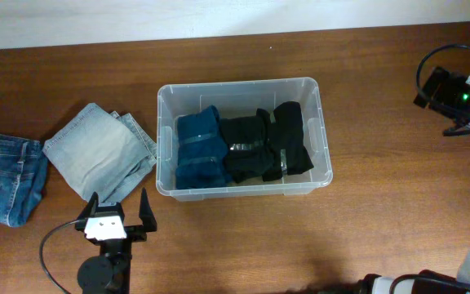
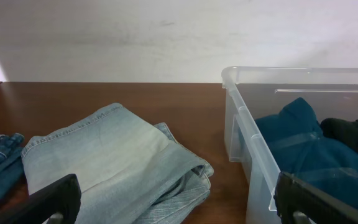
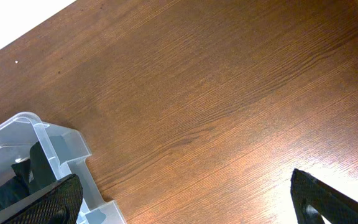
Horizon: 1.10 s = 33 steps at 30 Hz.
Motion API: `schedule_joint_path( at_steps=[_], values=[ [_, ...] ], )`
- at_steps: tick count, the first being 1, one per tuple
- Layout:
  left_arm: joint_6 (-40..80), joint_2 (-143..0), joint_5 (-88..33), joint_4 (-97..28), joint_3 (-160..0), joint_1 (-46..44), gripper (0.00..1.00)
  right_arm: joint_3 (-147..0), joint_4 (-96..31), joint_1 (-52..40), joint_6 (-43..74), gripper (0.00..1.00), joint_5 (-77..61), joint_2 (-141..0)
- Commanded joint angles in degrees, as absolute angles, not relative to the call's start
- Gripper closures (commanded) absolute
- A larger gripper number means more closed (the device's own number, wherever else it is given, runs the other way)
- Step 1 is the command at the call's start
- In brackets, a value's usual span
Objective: Pack container
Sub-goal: 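Move the left gripper over the folded light-blue denim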
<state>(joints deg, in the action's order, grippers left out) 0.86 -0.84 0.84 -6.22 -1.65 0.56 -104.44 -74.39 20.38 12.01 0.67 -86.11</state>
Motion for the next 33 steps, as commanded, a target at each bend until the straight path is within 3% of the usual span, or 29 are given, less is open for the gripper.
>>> schedule_joint_path(
  at_steps=[1,10,18,26,33],
  values=[
    [0.36,-0.34,1.28,-6.00,-1.19,0.80,0.00,-104.42,-74.41,20.67,12.25,0.01,1.13,-86.24],
    [0.38,-0.34,-0.32,-4.08,-4.49,0.80,0.01,-104.42,-74.41,20.67,12.25,0.01,1.13,-86.24],
    [-1.87,-5.50,0.01,-16.08,-19.22,0.80,0.01,-104.42,-74.41,20.67,12.25,0.01,1.13,-86.24],
    [-7.70,-25.30,-0.73,-29.45,-37.91,0.91,0.00,-104.42,-74.41,20.67,12.25,0.01,1.13,-86.24],
    [-17.10,-47.68,-0.71,-48.64,-58.92,0.91,0.01,-104.42,-74.39,20.67,12.25,0.01,1.13,-86.26]
  ],
)
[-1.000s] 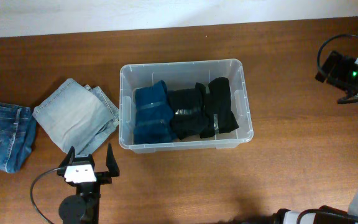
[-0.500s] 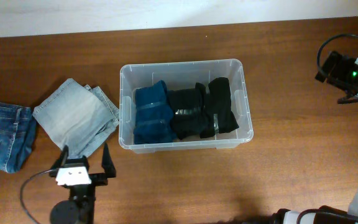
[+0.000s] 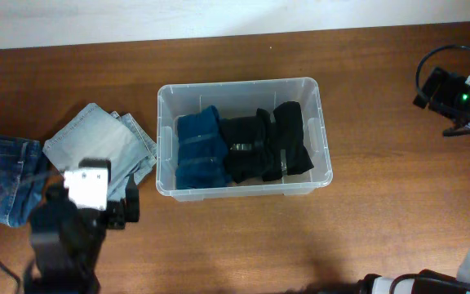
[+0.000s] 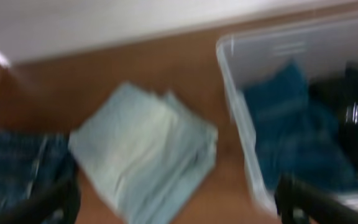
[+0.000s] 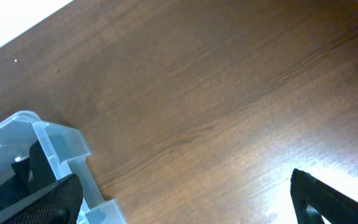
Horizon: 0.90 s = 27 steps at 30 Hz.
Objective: Pack container
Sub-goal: 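Move the left gripper over the folded light-blue denim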
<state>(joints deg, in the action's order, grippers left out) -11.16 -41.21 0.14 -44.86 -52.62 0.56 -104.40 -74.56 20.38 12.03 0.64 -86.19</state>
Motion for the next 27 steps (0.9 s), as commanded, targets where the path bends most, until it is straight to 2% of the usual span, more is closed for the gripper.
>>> schedule_joint_path(
  at_steps=[1,6,10,18,27],
  values=[
    [-17.50,-50.96,-0.86,-51.68,-61.69,0.91,0.01,-104.42,-74.39,20.67,12.25,0.01,1.13,-86.24],
    [-17.67,-66.08,-8.38,-64.29,-73.23,2.90,0.01,-104.42,-74.41,20.67,12.25,0.01,1.13,-86.24],
    [-17.63,-75.16,-11.03,-69.06,-77.58,6.70,0.01,-104.42,-74.41,20.67,12.25,0.01,1.13,-86.24],
    [-18.02,-83.81,-9.23,-67.26,-78.11,9.91,0.00,-104.42,-74.39,20.67,12.25,0.01,1.13,-86.24],
    [-30.70,-87.92,-7.07,-60.45,-78.08,9.91,0.01,-104.42,-74.41,20.67,12.25,0.02,1.13,-86.24]
  ],
)
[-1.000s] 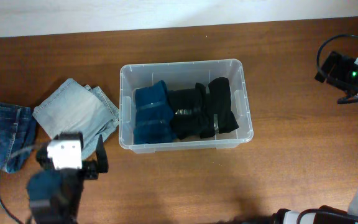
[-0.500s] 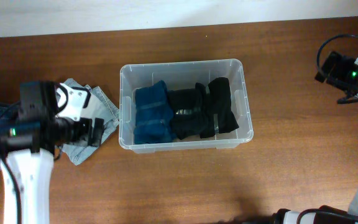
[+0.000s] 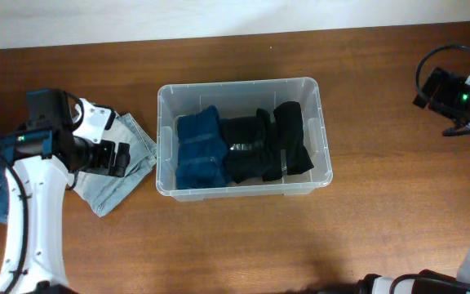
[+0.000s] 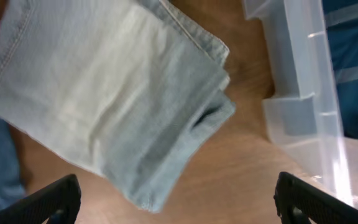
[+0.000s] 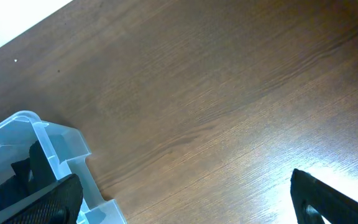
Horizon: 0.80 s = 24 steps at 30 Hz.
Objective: Pack container
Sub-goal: 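Move the left gripper over the folded light-blue denim, then grasp the edge of the light-blue denim with the left gripper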
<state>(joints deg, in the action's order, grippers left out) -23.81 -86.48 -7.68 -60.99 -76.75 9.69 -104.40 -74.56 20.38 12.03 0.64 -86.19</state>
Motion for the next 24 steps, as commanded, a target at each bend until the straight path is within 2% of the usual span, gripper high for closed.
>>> schedule_joint_path(
  at_steps=[1,11,24],
  values=[
    [-31.97,-88.36,-6.35,-60.20,-78.08,9.91,0.01,-104.42,-74.41,20.67,12.25,0.01,1.13,-86.24],
    [-39.77,-92.60,-3.25,-60.45,-78.00,9.85,0.01,-104.42,-74.39,20.67,12.25,0.01,1.13,-86.24],
    [-40.86,-99.77,-3.40,-60.40,-77.89,9.06,0.01,-104.42,-74.41,20.67,12.25,0.01,1.13,-86.24]
  ],
)
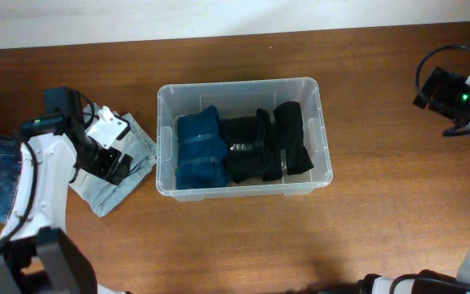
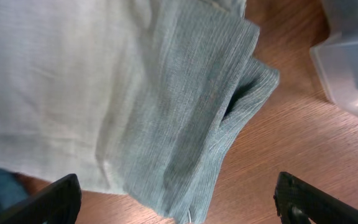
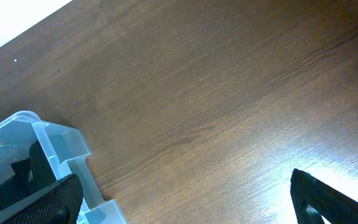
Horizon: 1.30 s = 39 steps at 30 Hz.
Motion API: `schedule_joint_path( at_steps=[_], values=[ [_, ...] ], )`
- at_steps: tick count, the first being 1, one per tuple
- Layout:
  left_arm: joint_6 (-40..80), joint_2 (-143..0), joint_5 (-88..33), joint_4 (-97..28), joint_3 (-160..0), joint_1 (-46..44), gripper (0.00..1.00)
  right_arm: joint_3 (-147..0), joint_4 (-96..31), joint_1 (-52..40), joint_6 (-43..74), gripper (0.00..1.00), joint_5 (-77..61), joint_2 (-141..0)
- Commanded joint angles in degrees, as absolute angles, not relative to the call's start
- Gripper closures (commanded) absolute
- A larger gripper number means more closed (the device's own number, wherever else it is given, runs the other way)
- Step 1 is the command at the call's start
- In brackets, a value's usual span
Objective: Pack container
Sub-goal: 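Grasp the edge of the light-blue denim with the left gripper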
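A clear plastic container (image 1: pixel 163 98) stands mid-table and holds rolled blue jeans (image 1: pixel 200 149) and two black rolled garments (image 1: pixel 247 147). Left of it lie folded light-blue jeans (image 1: pixel 96 192), which fill the left wrist view (image 2: pixel 104 93). My left gripper (image 1: pixel 106 162) hangs open close above their folded edge, and its fingers (image 2: pixel 48 199) straddle the cloth without holding it. Dark blue jeans lie at the far left. My right gripper (image 1: pixel 455 98) is open at the far right, with only bare table between its fingers (image 3: pixel 328 199).
A corner of the container (image 2: pixel 353 68) shows at the right of the left wrist view, and another corner (image 3: pixel 48 155) at the lower left of the right wrist view. A pale wall runs behind the table's far edge (image 1: pixel 235 33).
My left gripper has come down closer to the light-blue jeans, so their folded edge now fills its view. It is still open. The right arm has not moved.
My left gripper was open and low at the table's front edge, facing the jeans and container. Then it was higher and further left. Later it pointed down over the light-blue jeans, and now it hangs close above them. The right gripper stayed open at the far right.
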<state>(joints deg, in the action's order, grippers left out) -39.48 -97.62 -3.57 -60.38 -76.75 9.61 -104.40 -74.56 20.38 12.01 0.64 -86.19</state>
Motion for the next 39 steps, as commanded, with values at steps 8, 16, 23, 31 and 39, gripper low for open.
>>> schedule_joint_path(
  at_steps=[8,16,23,31,39],
  values=[
    [-42.13,-105.10,-2.90,-60.40,-77.82,5.56,0.02,-104.42,-74.39,20.67,12.25,0.01,1.13,-86.24],
    [-42.09,-109.97,3.49,-59.18,-77.78,3.42,0.02,-104.42,-74.41,20.67,12.25,0.01,1.13,-86.24],
    [-41.98,-112.33,3.51,-54.61,-77.71,3.40,0.02,-104.42,-74.41,20.67,12.25,0.01,1.13,-86.24],
    [-41.85,-116.51,4.14,-53.10,-77.67,3.40,0.03,-104.42,-74.39,20.67,12.25,0.02,1.13,-86.26],
    [-41.67,-118.30,4.16,-50.50,-76.38,3.40,0.05,-104.42,-74.39,20.67,12.25,0.01,1.13,-86.24]
  ],
)
